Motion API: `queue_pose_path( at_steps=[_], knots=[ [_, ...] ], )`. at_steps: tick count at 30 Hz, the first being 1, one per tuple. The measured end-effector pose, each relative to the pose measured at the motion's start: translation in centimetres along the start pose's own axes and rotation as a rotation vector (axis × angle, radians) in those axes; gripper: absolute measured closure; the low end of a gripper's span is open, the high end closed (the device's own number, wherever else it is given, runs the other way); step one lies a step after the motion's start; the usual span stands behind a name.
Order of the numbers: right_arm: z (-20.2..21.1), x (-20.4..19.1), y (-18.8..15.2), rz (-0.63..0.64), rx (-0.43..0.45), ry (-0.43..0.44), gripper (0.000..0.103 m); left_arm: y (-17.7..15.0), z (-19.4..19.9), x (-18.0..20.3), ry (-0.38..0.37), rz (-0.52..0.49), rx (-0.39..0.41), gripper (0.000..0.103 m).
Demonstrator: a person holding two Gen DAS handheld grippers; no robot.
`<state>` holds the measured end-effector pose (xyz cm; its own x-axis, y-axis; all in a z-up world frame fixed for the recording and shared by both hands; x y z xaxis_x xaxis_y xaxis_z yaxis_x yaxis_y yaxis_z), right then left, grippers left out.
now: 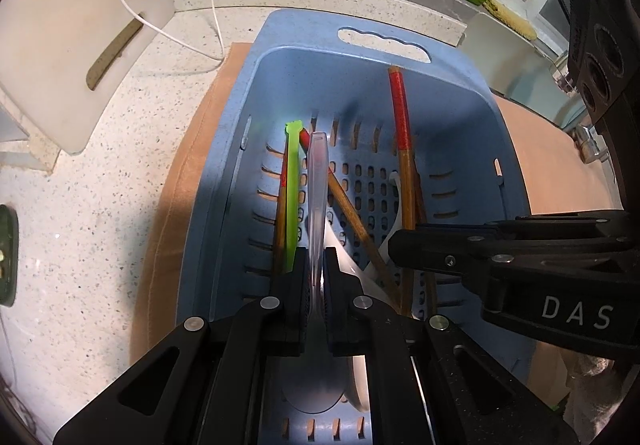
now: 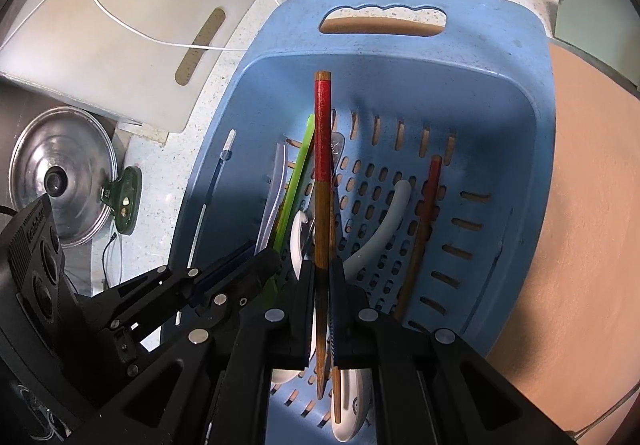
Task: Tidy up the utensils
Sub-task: 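Lower and release the clear spoon from the left tool while the right tool releases the chopstick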
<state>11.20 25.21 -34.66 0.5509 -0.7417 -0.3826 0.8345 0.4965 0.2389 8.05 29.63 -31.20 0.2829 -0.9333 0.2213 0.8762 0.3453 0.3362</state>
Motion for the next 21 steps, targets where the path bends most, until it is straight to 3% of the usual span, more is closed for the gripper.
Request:
queue_pose_path(
  at_steps=[13,16,21],
  knots=[
    [0.6,-0.1,-0.2,0.007,0.008,0.003,0.096,-0.3,0.2,0.1,0.019,0.013,-0.004,0.094],
    [1.3,0.2,-0.3,0.002,0.022,0.011,0.094,-0.4,0.7,0.1,0.027,0.015,0.006,0.089],
    [3.6,0.5,-0.6,0.022,0.064,0.02,0.093,-0.3,2.1,-0.1,0.03,0.027,0.029,0.089]
  ],
)
Point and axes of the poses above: each gripper's, at about its wrist camera, not at the fingertips, and z roughly against the way its jaws point, x to its right, y to its top, the point moved 9 cm from there along -z, roughly the way its jaws point, and after that the axes turned 15 degrees about z, right-handed, at the moved point
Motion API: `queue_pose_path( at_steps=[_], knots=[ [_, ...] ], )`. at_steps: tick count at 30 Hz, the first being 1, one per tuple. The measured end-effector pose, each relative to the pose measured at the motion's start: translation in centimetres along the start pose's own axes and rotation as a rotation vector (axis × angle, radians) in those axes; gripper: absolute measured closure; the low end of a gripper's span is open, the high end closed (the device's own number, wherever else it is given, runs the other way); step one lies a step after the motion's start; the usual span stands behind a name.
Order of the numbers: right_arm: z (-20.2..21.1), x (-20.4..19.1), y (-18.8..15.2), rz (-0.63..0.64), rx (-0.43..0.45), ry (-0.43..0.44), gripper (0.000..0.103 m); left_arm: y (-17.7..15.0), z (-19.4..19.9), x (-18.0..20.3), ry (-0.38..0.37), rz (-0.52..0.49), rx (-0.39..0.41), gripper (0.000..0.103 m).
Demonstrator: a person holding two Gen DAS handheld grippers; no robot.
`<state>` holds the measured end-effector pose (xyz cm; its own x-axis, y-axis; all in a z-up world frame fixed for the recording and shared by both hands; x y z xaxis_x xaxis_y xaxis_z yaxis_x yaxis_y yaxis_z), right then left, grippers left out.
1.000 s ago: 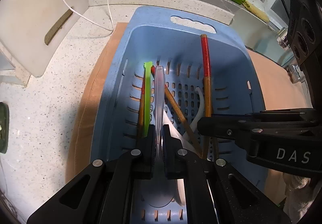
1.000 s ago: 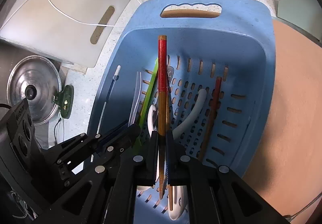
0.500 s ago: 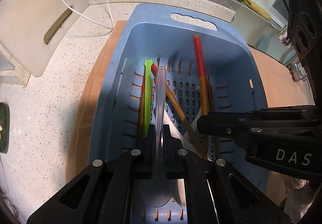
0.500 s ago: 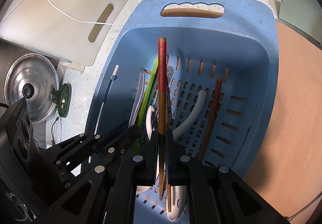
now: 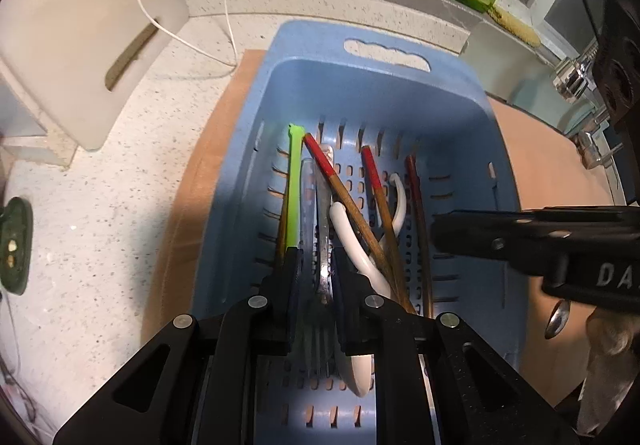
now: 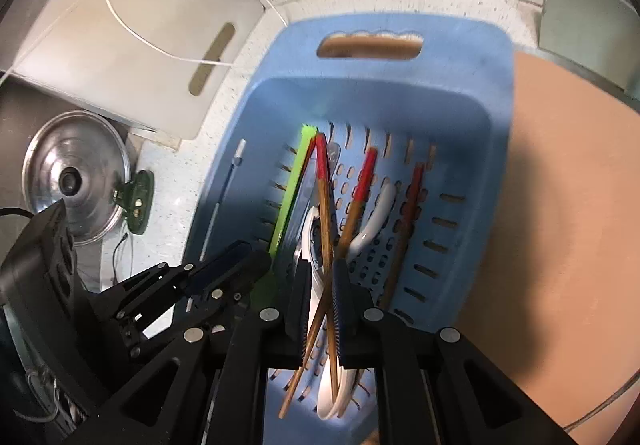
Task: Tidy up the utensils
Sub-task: 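Lower and release the clear spoon from the left tool while the right tool releases the chopstick, then withdraw both tools from the basket and move the left tool over the metal spoon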
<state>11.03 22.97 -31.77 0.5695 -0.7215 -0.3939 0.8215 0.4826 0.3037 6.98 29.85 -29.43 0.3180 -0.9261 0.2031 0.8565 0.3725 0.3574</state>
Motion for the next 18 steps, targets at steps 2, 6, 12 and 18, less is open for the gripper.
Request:
queue_pose_path(
  at_steps=[2,6,12,18],
  knots=[
    [1.1,0.3,-0.2,0.002,0.017,0.004,0.092,0.1,0.7,0.0,0.0,0.002,0.013,0.089],
    [3.9,1.7,-0.8,-0.009,0.063,0.018,0.082,-0.2,2.6,0.2,0.005,-0.008,0.046,0.089],
    [8.7,5.8,-2.9,-0.045,0.118,0.025,0.072,-1.3,5.3,2.4,0.006,-0.045,0.093,0.089],
    [13.5,11.1,-6.6,-0.063,0.172,-0.039,0.067,-2.9,6.8,6.1,-0.025,-0.094,0.115,0.084]
  ],
)
Point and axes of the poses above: each gripper's, at about its wrist camera, not at the fingertips, and z roughly against the way its jaws point, x to its right, y to its top, the point moved 9 cm from there along -z, roughly the way its jaws point, and after that the axes turned 15 degrees about z, right-handed, at the moved point
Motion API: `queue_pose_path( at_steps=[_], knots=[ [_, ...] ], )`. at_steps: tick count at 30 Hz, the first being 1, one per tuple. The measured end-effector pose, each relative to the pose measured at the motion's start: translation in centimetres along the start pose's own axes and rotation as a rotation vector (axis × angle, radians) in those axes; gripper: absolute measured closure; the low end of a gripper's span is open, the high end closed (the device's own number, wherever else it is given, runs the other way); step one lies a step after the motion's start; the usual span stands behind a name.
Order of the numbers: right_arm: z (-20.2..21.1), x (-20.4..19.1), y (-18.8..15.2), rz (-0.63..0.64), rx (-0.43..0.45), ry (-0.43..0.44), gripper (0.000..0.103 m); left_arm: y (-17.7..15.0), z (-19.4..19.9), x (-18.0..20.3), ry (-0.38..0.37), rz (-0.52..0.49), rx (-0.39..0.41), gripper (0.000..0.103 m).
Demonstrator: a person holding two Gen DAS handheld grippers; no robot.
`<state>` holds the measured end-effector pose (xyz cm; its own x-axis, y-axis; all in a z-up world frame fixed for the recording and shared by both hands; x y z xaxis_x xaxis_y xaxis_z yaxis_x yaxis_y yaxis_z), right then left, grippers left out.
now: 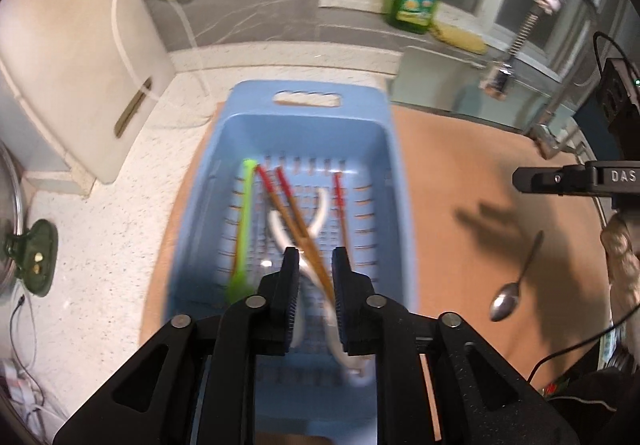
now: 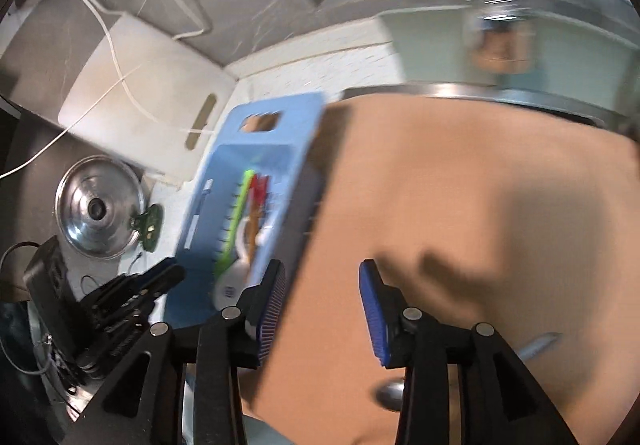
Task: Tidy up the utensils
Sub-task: 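Withdraw both tools from the basket and move the left tool over the metal spoon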
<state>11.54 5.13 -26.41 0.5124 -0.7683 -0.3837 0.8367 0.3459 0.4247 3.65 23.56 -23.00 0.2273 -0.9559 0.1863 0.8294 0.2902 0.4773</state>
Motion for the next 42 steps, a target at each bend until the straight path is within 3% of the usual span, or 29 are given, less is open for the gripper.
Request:
queue_pose_path(
  at_steps=[9,17,19,22,30,42],
  knots=[
    [5.8,6.9,-2.9,0.002,0.088,-0.103,0.052,-3.0,-0.3,8.1,-0.083,-0.095,-0.032,0.082],
    [6.1,9.5,-6.5,-0.007,0.037,-0.102,0.051,-5.9,-0.8,14.0,-0.098,-0.181,-0.053,0.08],
    [5.9,9.9,-7.1,-0.004,0.023,-0.11,0.051,-6.7,-1.0,15.3,-0.092,-0.211,-0.053,0.067],
    [6.0,10.2,-8.0,0.009,0.017,-0.121,0.051,-7.7,-1.3,16.9,-0.087,-0.24,-0.053,0.063],
    [6.5,10.5,-8.4,0.039,0.008,-0.15,0.051,-9.1,-1.5,19.5,-0.095,-0.271,-0.055,0.062],
    [6.3,12.0,-9.1,-0.003,-0.023,-0.133,0.051,-9.6,-2.4,19.9,-0.074,-0.285,-0.054,0.057]
  ],
)
Point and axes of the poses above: each gripper's, at about its wrist camera, not at the fingertips, and z roughly against the way its jaws point, x to its right, y to its top, the point moved 9 cm from there along -z, roughly the way its jaws point, and after that the axes turned 15 degrees about z, right-handed, at the moved point
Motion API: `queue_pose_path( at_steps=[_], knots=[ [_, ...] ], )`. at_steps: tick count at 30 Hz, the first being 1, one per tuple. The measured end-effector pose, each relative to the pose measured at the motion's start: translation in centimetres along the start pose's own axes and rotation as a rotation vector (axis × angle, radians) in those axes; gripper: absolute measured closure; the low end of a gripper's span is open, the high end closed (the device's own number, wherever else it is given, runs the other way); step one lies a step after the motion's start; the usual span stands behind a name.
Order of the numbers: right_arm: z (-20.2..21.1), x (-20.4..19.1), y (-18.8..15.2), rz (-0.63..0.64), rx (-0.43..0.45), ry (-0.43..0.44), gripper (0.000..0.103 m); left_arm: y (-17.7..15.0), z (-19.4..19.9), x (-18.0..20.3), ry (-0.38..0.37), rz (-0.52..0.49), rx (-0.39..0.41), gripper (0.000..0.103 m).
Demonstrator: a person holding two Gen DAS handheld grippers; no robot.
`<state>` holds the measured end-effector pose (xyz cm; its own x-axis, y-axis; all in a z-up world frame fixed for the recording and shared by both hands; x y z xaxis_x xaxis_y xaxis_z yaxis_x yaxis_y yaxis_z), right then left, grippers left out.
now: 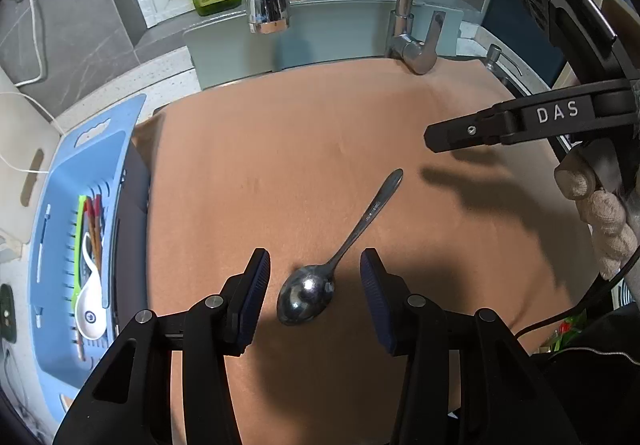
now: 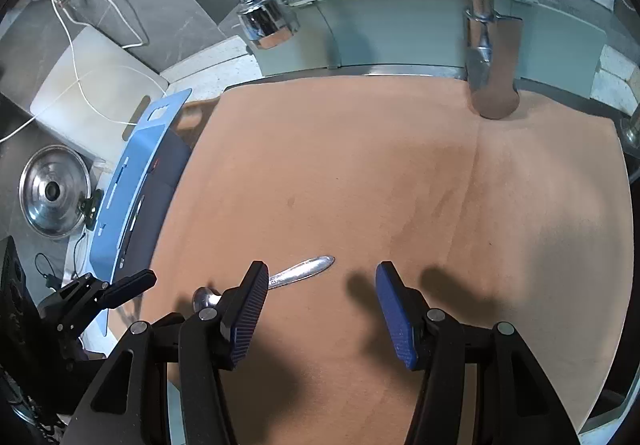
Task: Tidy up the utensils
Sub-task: 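Withdraw both tools from the basket and move the left tool over the metal spoon, then grasp the metal spoon bowl with the left tool while the right tool pinches its handle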
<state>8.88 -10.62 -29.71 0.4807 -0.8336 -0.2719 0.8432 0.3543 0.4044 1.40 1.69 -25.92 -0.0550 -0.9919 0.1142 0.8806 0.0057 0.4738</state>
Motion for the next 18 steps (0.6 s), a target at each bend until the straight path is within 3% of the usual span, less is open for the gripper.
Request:
queue_pose_path(
  at_steps=[8,18],
  knots=[
    [-1.2,0.8,-1.0,-0.122,-0.035,0.117,0.051,-1.4,-1.5,-2.3,0.012,0.029,-0.048,0.057],
    [-4.6,-0.7,-2.0,-0.25,-0.116,0.255,0.054,-2.1,-3.3,-3.2,-0.025,0.031,-0.119,0.057]
  ],
)
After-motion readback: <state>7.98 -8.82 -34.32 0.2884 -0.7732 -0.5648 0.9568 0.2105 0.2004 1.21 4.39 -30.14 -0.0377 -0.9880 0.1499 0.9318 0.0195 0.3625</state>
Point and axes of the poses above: each gripper's, at about its wrist camera, not at the fingertips, and z roughly against the way its jaws point, x to its right, y to its top, the point moved 9 cm from there along -z, roughly the way its jaws point, and after that the axes turned 15 degrees about z, right-handed, at the moved point
